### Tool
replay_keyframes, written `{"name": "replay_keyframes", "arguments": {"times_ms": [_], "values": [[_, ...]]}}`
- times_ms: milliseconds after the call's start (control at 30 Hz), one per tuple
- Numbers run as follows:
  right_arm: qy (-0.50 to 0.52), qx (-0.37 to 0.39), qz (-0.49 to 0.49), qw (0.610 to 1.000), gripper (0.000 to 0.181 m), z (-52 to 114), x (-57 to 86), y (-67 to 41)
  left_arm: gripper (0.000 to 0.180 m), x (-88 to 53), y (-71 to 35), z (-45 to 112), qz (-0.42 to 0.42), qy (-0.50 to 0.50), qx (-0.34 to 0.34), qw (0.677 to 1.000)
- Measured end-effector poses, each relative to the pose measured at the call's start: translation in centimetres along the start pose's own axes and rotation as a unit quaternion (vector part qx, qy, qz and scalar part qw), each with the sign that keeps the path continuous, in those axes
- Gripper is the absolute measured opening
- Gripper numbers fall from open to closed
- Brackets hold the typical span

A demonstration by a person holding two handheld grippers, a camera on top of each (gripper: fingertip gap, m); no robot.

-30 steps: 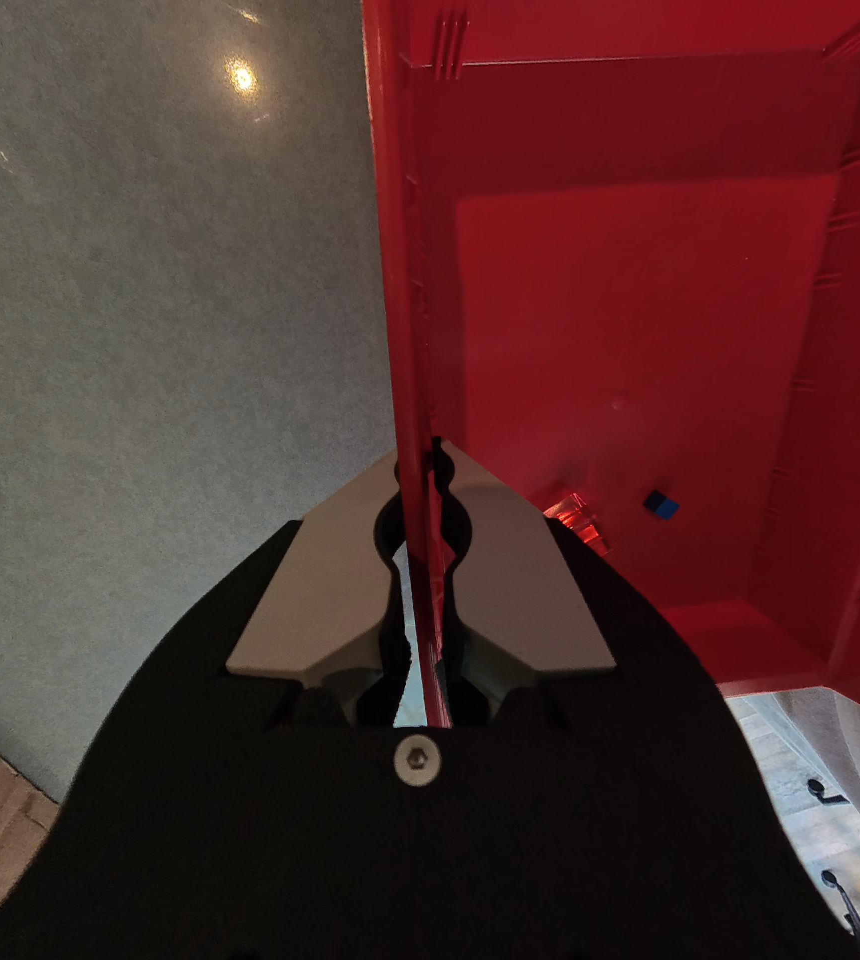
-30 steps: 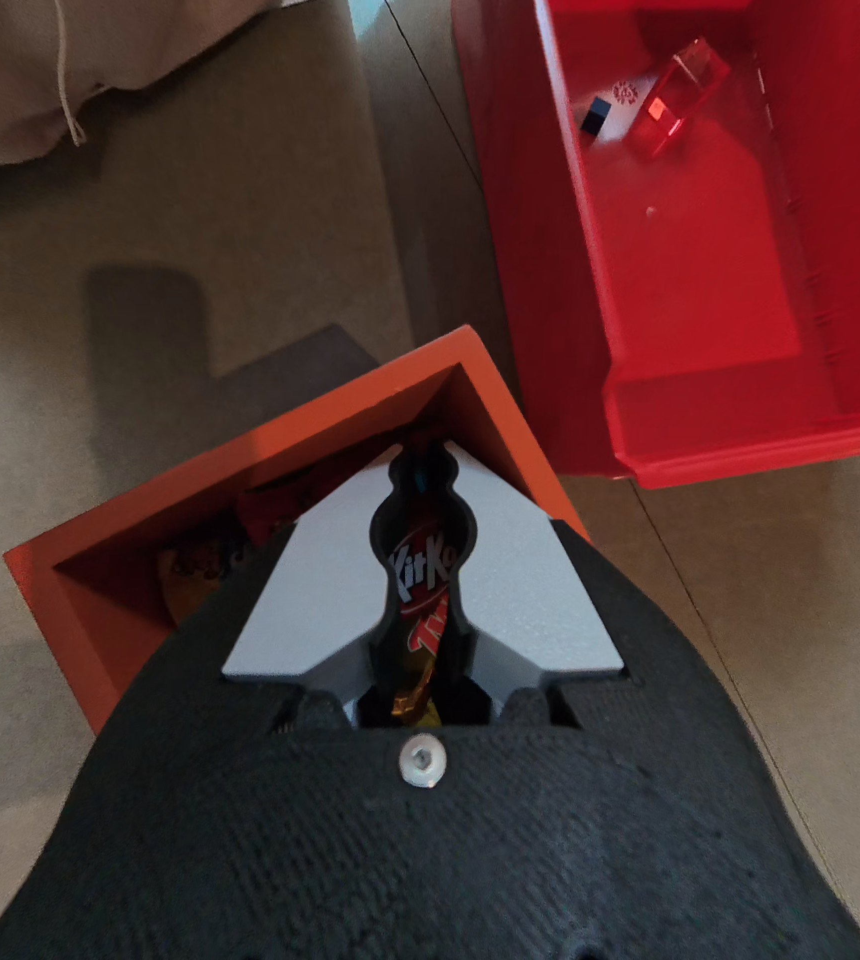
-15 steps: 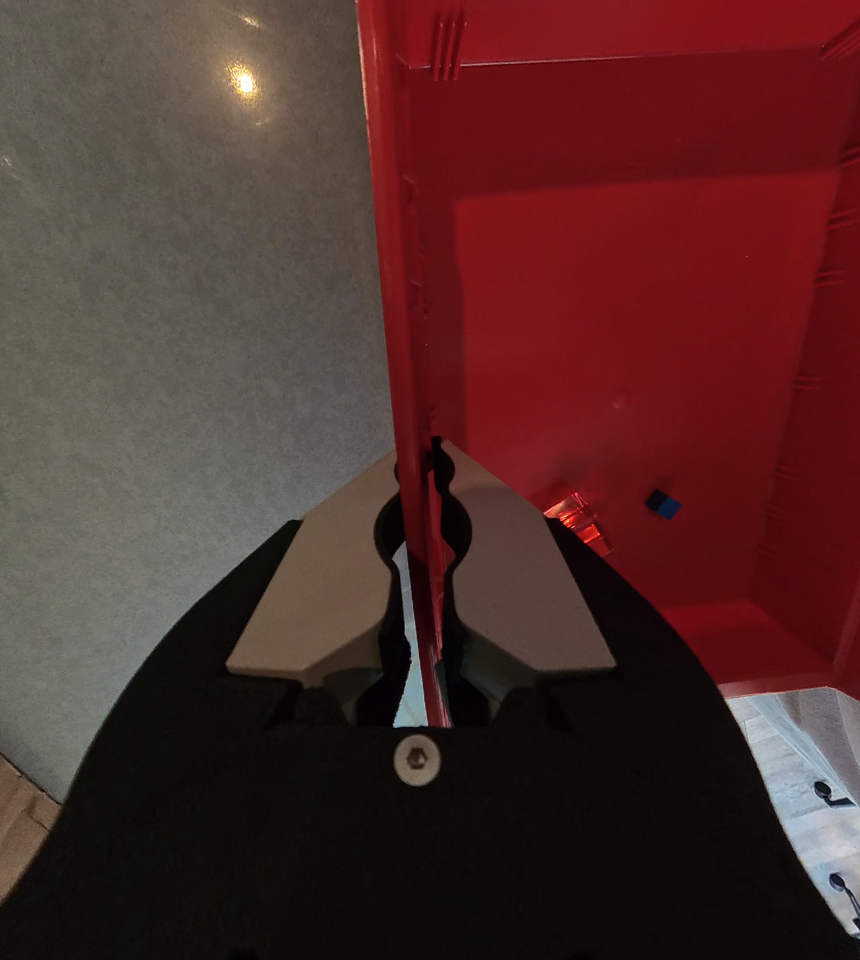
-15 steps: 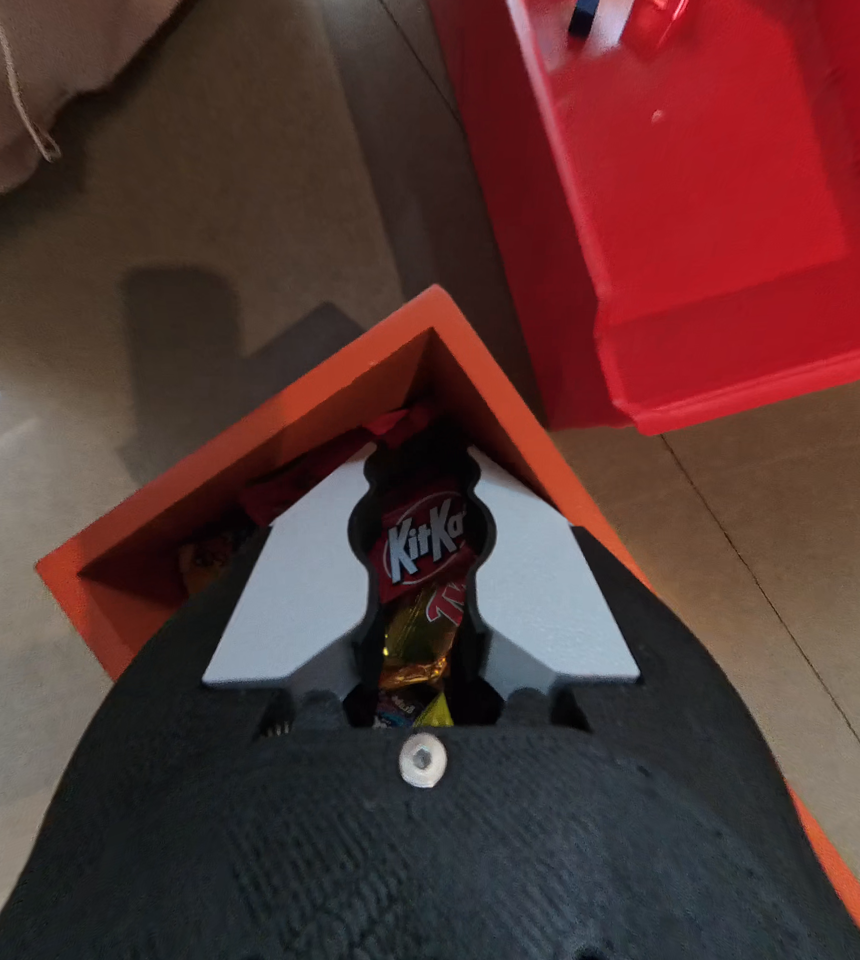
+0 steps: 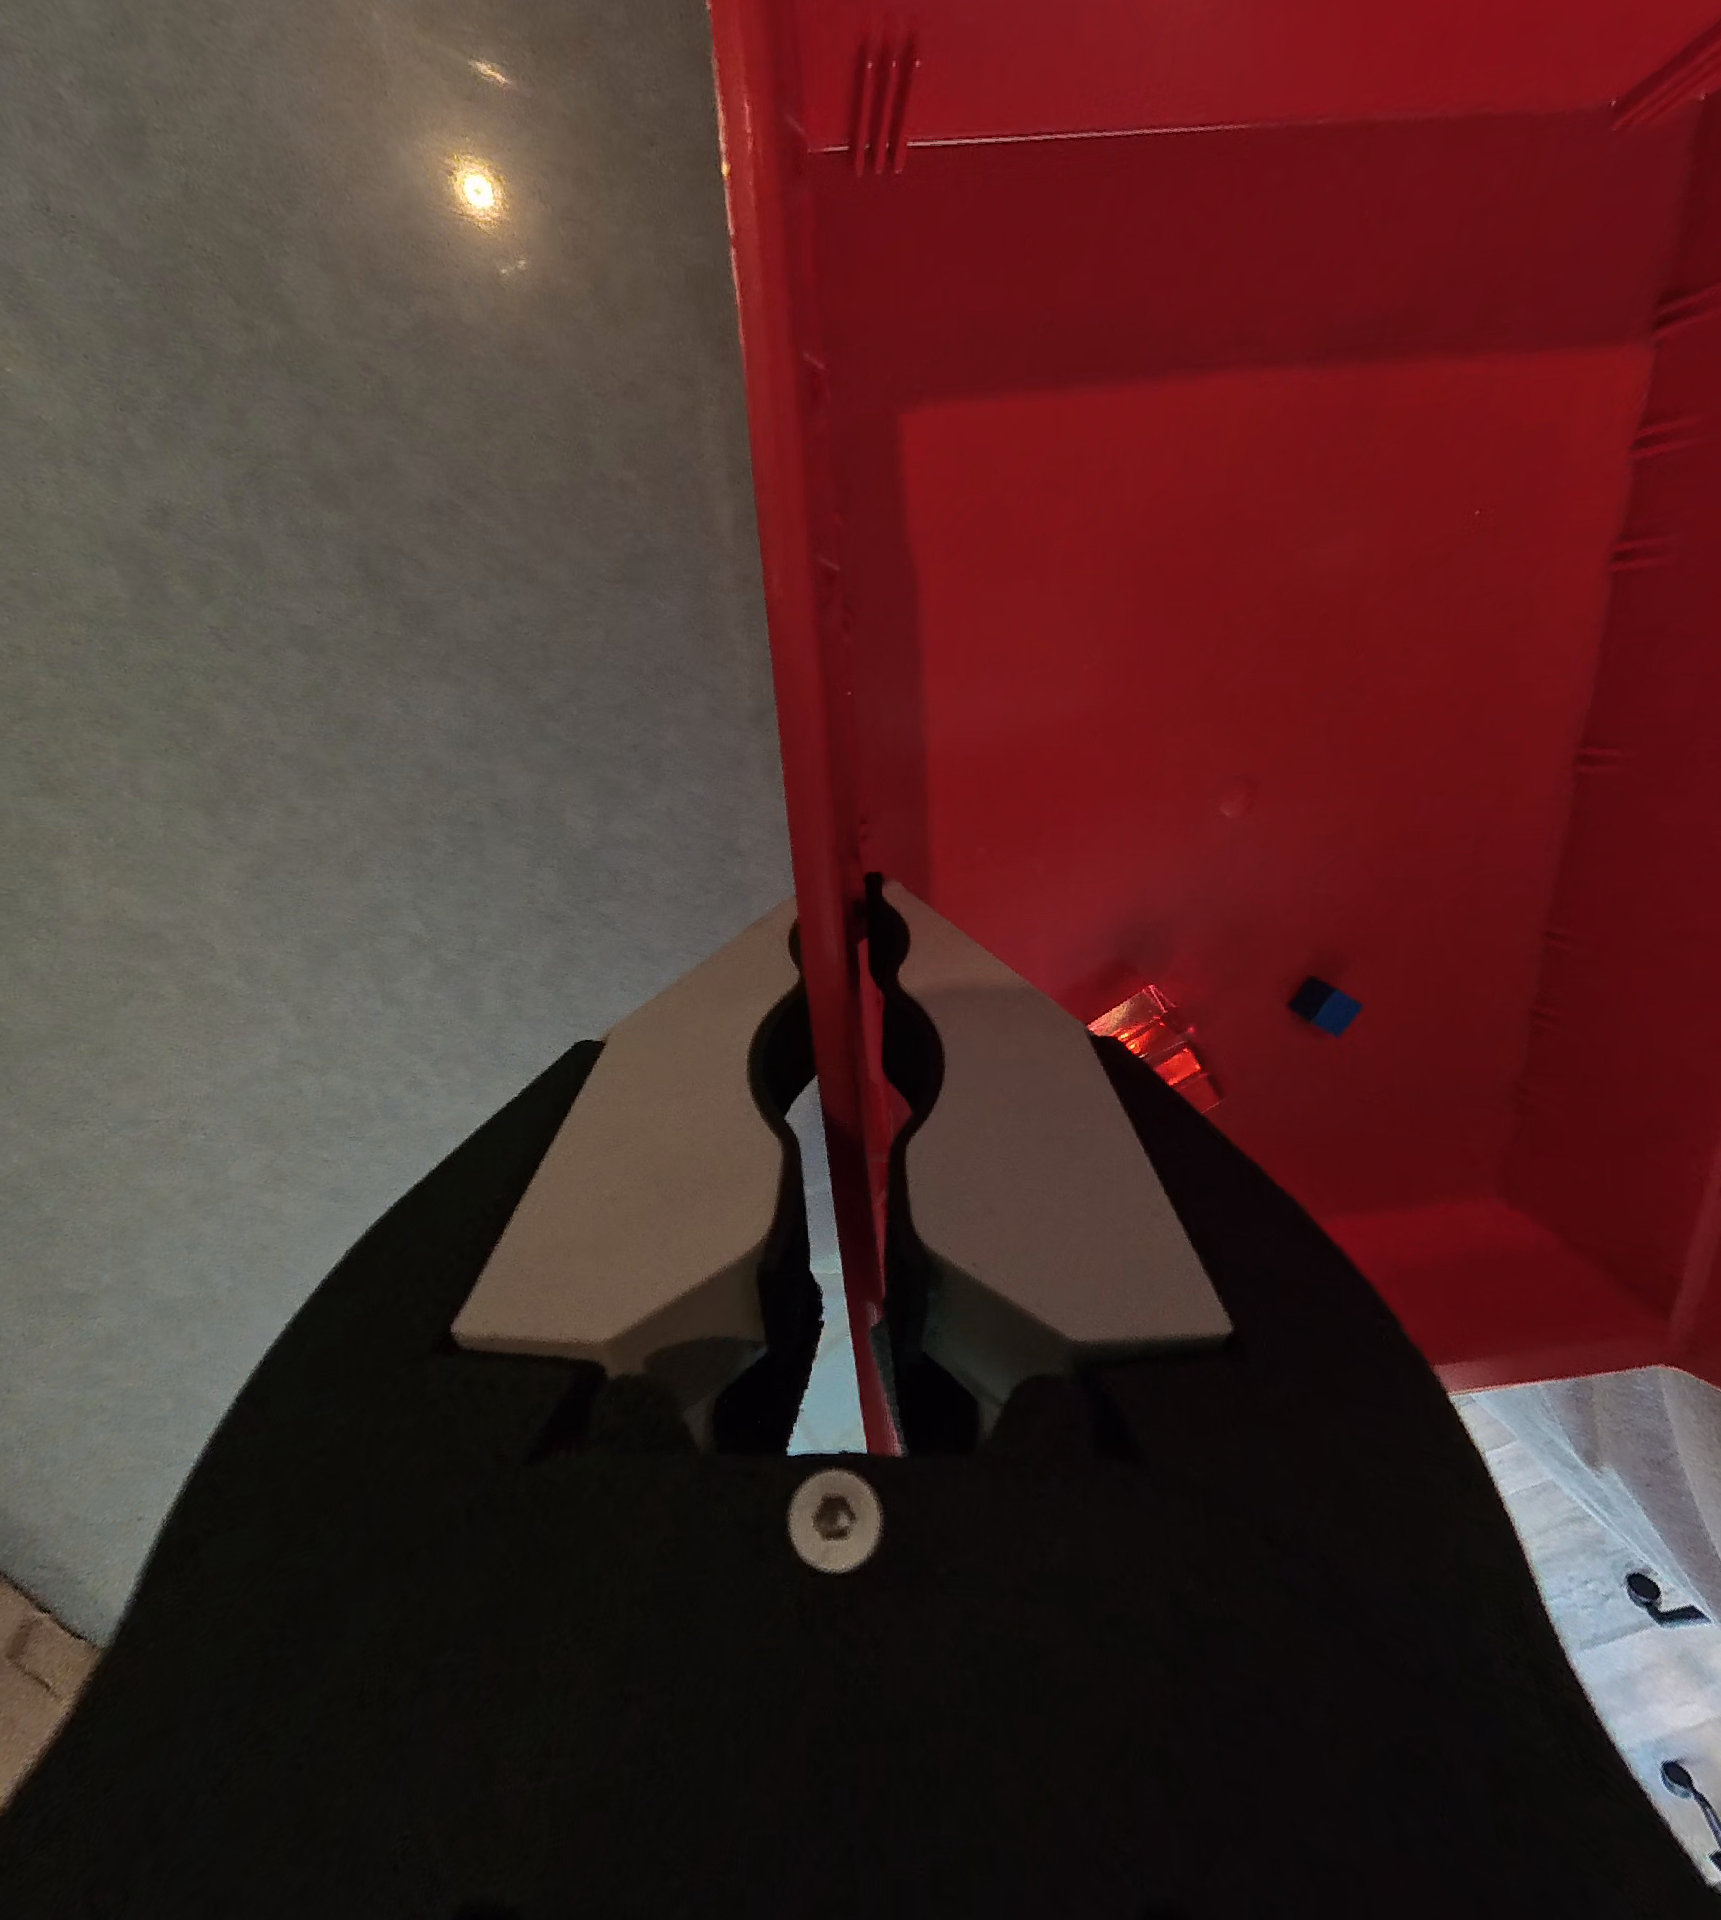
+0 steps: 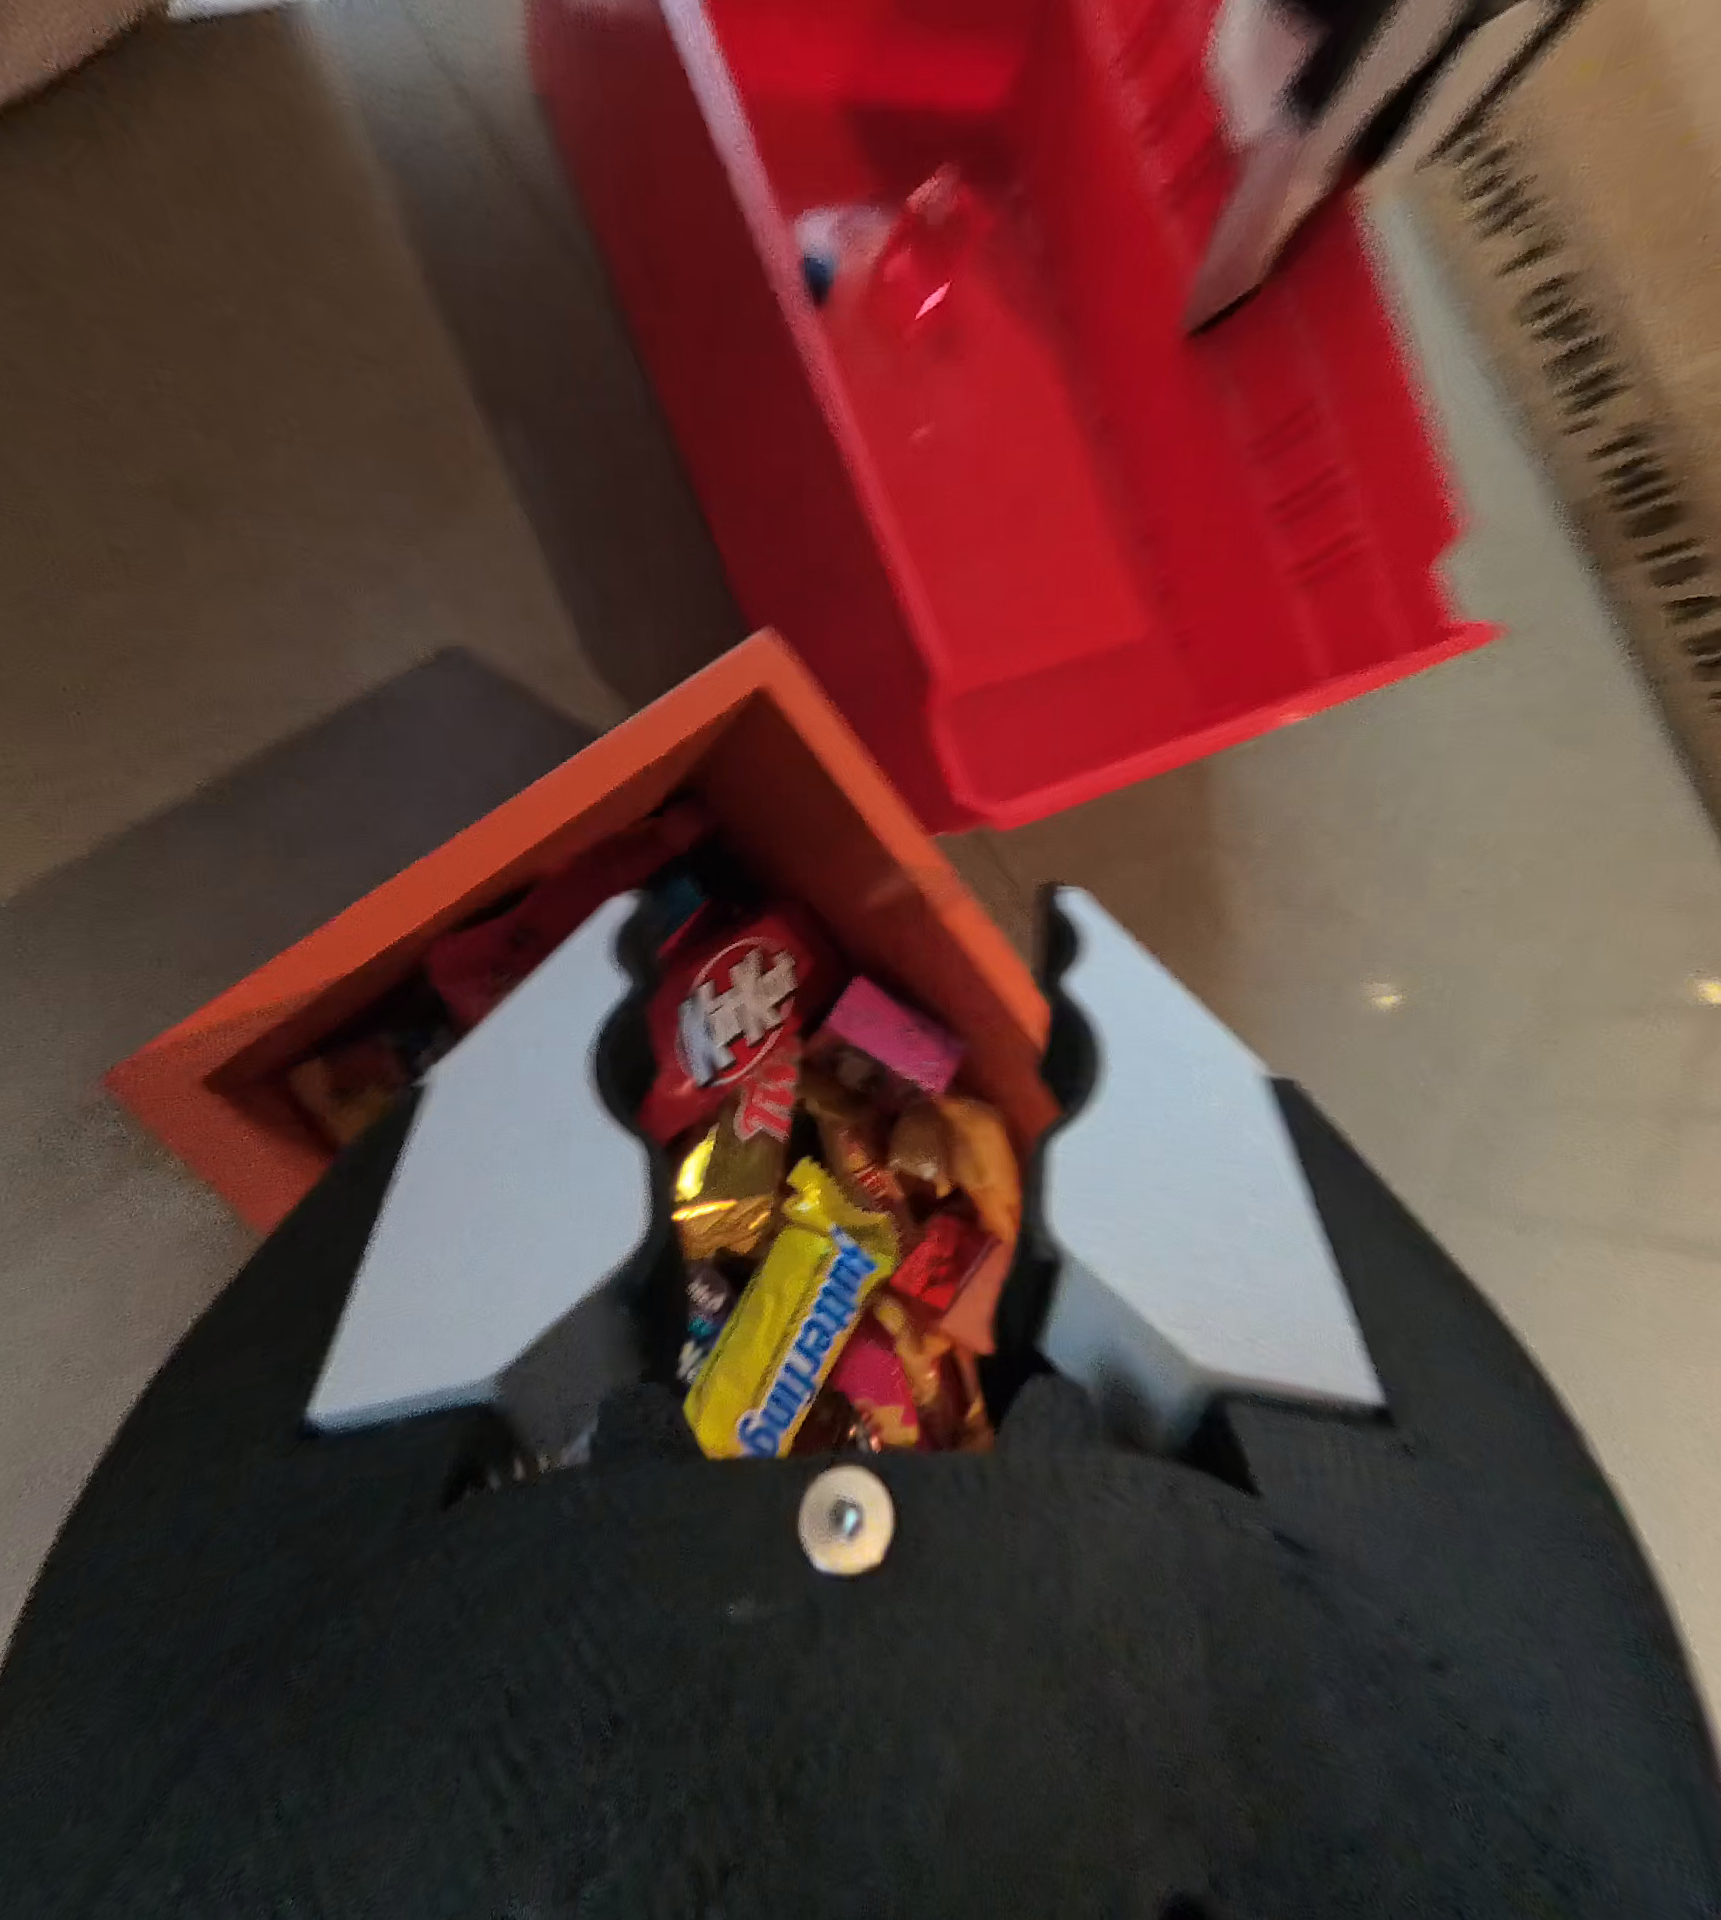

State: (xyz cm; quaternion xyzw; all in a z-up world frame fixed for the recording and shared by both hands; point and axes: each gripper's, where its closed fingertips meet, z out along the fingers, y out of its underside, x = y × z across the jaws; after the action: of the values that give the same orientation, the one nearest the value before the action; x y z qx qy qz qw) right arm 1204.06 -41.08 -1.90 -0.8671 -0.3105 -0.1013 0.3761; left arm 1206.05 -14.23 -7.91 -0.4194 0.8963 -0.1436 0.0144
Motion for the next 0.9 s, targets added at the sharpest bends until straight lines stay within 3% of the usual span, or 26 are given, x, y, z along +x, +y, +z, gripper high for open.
{"name": "replay_keyframes", "arguments": {"times_ms": [67,167,300,433,900], "values": [[0.042,0.037,0.001,0.998,0.108,0.0,1.4,-0.7,0.002,0.1,0.0,0.0,0.000,0.001,-0.001,1.000],[0.052,0.016,-0.051,0.997,0.149,2.7,1.8,0.1,0.002,0.1,-0.1,0.0,-0.003,0.006,-0.003,1.000],[0.017,0.007,-0.072,0.997,0.150,5.1,1.2,0.2,0.002,0.2,-0.1,0.0,-0.005,0.004,-0.005,1.000],[0.009,0.010,-0.021,1.000,0.149,4.9,2.0,0.3,0.002,0.3,-0.2,0.1,0.001,0.003,-0.009,1.000],[0.067,0.019,0.015,0.997,0.145,5.7,3.6,0.7,0.002,0.4,-0.3,0.1,0.005,0.007,-0.015,1.000]]}}
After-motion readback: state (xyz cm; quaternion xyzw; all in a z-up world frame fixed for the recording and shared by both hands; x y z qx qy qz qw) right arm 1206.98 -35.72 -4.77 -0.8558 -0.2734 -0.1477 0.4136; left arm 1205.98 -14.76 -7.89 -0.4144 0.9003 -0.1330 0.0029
